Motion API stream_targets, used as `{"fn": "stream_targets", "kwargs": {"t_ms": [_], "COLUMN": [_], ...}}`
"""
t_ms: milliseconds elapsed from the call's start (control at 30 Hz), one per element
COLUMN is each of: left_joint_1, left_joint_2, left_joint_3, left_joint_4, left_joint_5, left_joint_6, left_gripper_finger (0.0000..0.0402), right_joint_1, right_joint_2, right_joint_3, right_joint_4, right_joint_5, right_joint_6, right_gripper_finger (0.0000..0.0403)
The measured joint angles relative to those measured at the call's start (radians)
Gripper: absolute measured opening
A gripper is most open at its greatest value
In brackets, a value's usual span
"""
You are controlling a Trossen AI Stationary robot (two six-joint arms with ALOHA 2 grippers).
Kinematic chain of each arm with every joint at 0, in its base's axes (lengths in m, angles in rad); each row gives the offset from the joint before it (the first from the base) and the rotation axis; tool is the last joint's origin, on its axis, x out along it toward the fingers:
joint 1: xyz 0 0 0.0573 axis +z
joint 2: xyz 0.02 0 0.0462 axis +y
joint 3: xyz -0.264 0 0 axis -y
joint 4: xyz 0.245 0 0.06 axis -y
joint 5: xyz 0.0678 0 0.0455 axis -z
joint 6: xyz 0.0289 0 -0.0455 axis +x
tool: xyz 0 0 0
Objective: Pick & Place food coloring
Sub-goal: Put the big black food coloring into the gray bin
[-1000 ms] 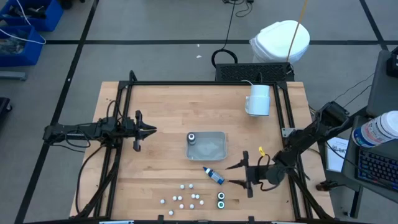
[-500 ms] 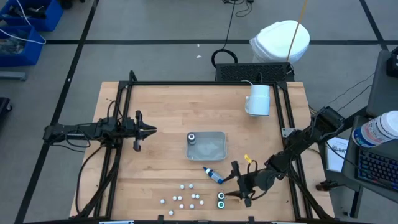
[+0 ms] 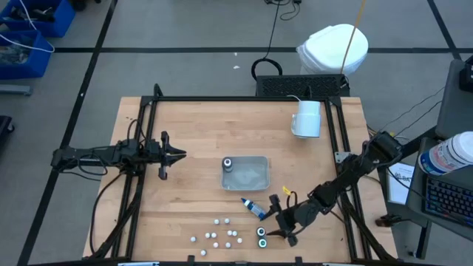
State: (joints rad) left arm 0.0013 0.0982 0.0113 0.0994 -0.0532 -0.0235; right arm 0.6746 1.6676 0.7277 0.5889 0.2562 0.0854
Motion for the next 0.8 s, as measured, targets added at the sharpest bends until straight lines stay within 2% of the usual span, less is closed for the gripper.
{"fn": "stream_targets", "kwargs": {"t_ms": [367,800], "left_joint_1": [0.000,0.000], "left_joint_2": [0.000,0.000], "left_joint_3": [0.000,0.000], "left_joint_4": [0.000,0.000], "left_joint_5": [0.000,0.000], "left_joint_6": [0.000,0.000], "left_gripper_finger": [0.0058,0.0058], "right_joint_1": [0.001,-0.001], "right_joint_2": [0.021,0.119], "right_joint_3": [0.000,0.000], "right_joint_4": [0.030,0.194], "right_joint_5": [0.000,-0.050], "right_joint_6": [0.003,0.007], "right_gripper_finger": [0.0233,0.0229]}}
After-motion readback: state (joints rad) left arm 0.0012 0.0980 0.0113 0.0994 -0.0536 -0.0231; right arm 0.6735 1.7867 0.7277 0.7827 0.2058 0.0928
